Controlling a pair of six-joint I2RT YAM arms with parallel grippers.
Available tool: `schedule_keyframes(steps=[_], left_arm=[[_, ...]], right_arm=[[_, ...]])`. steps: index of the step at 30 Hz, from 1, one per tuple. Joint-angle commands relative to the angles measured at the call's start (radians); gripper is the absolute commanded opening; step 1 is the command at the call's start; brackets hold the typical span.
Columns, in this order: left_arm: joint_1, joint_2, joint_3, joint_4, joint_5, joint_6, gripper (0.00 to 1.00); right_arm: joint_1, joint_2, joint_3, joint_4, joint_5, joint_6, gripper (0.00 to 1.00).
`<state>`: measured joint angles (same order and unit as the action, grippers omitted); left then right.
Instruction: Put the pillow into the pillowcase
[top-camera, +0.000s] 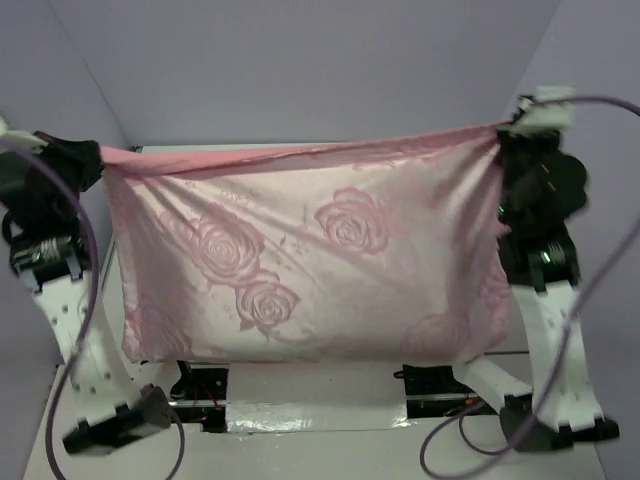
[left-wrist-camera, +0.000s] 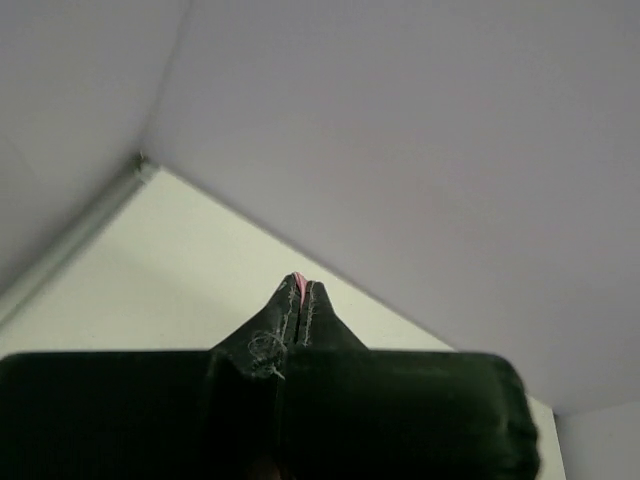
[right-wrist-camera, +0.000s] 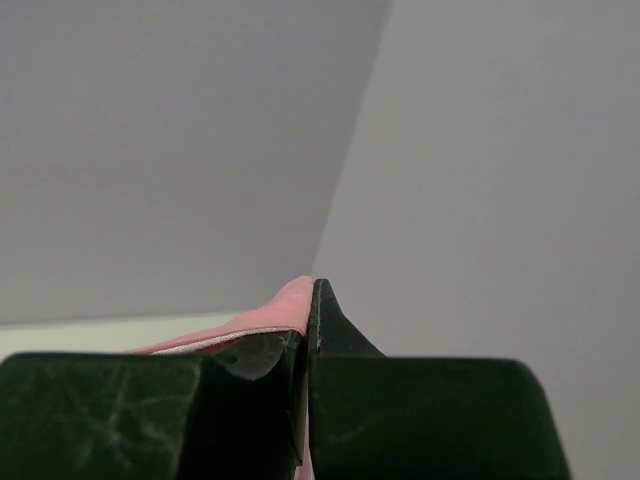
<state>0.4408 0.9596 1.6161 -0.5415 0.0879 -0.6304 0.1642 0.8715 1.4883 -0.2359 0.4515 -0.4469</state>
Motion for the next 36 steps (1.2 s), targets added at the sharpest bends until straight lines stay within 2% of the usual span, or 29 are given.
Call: schedule_keyframes(steps=[1, 3, 4, 5, 6, 7, 8, 9, 12, 16, 23, 28, 31, 36], left_arm=[[-0.019, 0.148, -0.247, 0.308, 0.041, -0.064, 0.0], [-0.062, 0.28, -0.289, 0.351, -0.017, -0.065, 0.0], [-0.104, 0.341, -0.254, 0.338, -0.046, -0.051, 0.18], [-0.135, 0.472, -0.158, 0.315, -0.054, -0.023, 0.39], [-0.146, 0.544, -0.092, 0.272, -0.059, -0.014, 0.85], [-0.151, 0.603, -0.032, 0.185, -0.048, 0.0, 0.99], [-0.158, 0.695, 0.029, 0.154, -0.063, 0.003, 0.99], [-0.162, 0.726, 0.127, 0.118, -0.076, 0.006, 0.99], [-0.163, 0.751, 0.224, 0.092, -0.115, 0.015, 0.99], [-0.163, 0.713, 0.252, 0.112, -0.129, 0.037, 0.99], [-0.189, 0.622, 0.073, 0.155, -0.103, 0.069, 0.99], [-0.194, 0.524, 0.01, 0.072, -0.112, 0.093, 0.99], [-0.194, 0.434, -0.057, 0.028, -0.132, 0.106, 0.99], [-0.192, 0.357, -0.09, -0.038, -0.166, 0.104, 0.99]], right_arm=[[-0.066, 0.252, -0.082, 0.044, -0.098, 0.135, 0.0], [-0.086, 0.416, -0.095, 0.098, -0.181, 0.189, 0.0], [-0.091, 0.476, -0.086, 0.109, -0.224, 0.197, 0.0], [-0.091, 0.6, -0.042, 0.084, -0.261, 0.226, 0.09], [-0.091, 0.663, -0.001, 0.052, -0.286, 0.237, 0.32], [-0.088, 0.713, 0.041, 0.031, -0.296, 0.253, 0.56], [-0.084, 0.753, 0.091, 0.027, -0.298, 0.287, 0.94], [-0.084, 0.796, 0.113, -0.014, -0.331, 0.298, 1.0], [-0.086, 0.775, 0.109, 0.022, -0.367, 0.323, 1.0], [-0.084, 0.722, 0.076, 0.018, -0.367, 0.356, 1.0], [-0.086, 0.592, -0.072, 0.006, -0.389, 0.427, 1.0], [-0.107, 0.489, -0.161, -0.049, -0.313, 0.555, 1.0], [-0.111, 0.372, -0.191, -0.114, -0.237, 0.637, 1.0], [-0.111, 0.157, -0.331, -0.094, -0.228, 0.661, 1.0]])
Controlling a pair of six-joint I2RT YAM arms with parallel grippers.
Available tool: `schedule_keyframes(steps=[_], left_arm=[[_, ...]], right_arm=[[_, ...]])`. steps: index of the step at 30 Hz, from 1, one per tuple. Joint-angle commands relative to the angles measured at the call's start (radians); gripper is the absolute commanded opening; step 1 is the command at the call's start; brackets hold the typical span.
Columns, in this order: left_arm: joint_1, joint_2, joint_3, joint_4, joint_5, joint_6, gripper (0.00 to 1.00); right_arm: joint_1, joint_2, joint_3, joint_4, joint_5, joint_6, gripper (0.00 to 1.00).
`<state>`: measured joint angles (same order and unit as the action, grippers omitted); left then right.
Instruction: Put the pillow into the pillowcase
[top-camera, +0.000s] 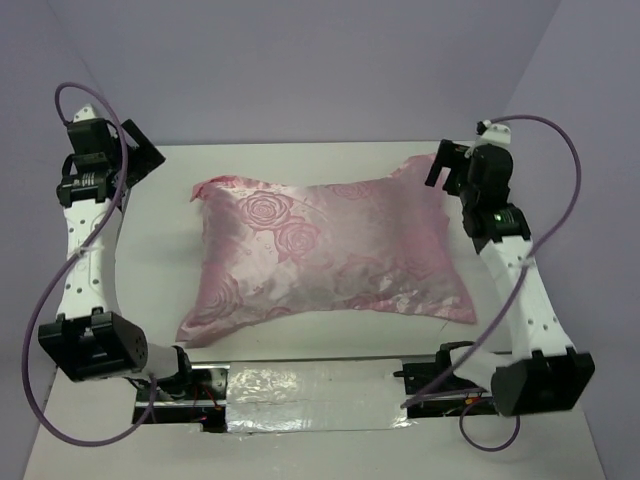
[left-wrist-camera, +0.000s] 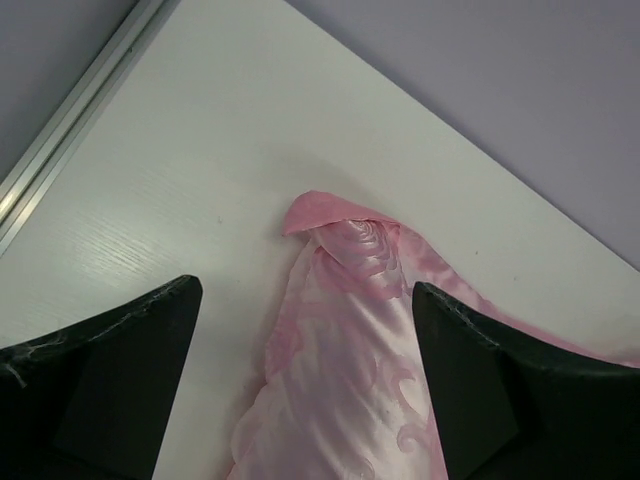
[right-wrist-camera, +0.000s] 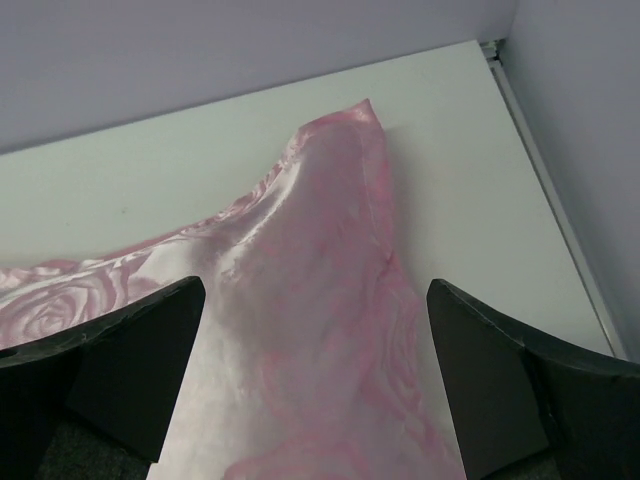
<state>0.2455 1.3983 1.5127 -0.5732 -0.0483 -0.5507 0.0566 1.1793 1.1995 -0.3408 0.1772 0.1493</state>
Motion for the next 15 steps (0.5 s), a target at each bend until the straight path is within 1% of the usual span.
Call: schedule_keyframes(steps=[1, 3, 4, 6, 10, 15], left_arm=[[0.003, -0.096, 0.015, -0.016, -0.016, 0.028, 0.99], [0.008, -0.113, 0.014, -0.017, 0.005, 0.026, 0.99], [0.011, -0.13, 0.02, -0.016, 0.039, 0.031, 0.99], [0.012, -0.14, 0.036, -0.037, 0.038, 0.041, 0.99], [0.014, -0.157, 0.058, -0.077, 0.013, 0.058, 0.99], [0.02, -0.196, 0.058, -0.074, 0.019, 0.06, 0.99]], right_arm=[[-0.004, -0.188, -0.057, 0.011, 0.065, 0.076, 1.0], [-0.003, -0.283, -0.084, 0.01, 0.077, 0.064, 1.0], [-0.004, -0.309, -0.086, -0.013, 0.084, 0.065, 1.0], [-0.004, -0.375, -0.089, -0.036, 0.125, 0.059, 1.0], [-0.003, -0.429, -0.083, -0.119, 0.218, 0.061, 1.0], [-0.004, -0.467, -0.072, -0.159, 0.245, 0.064, 1.0]])
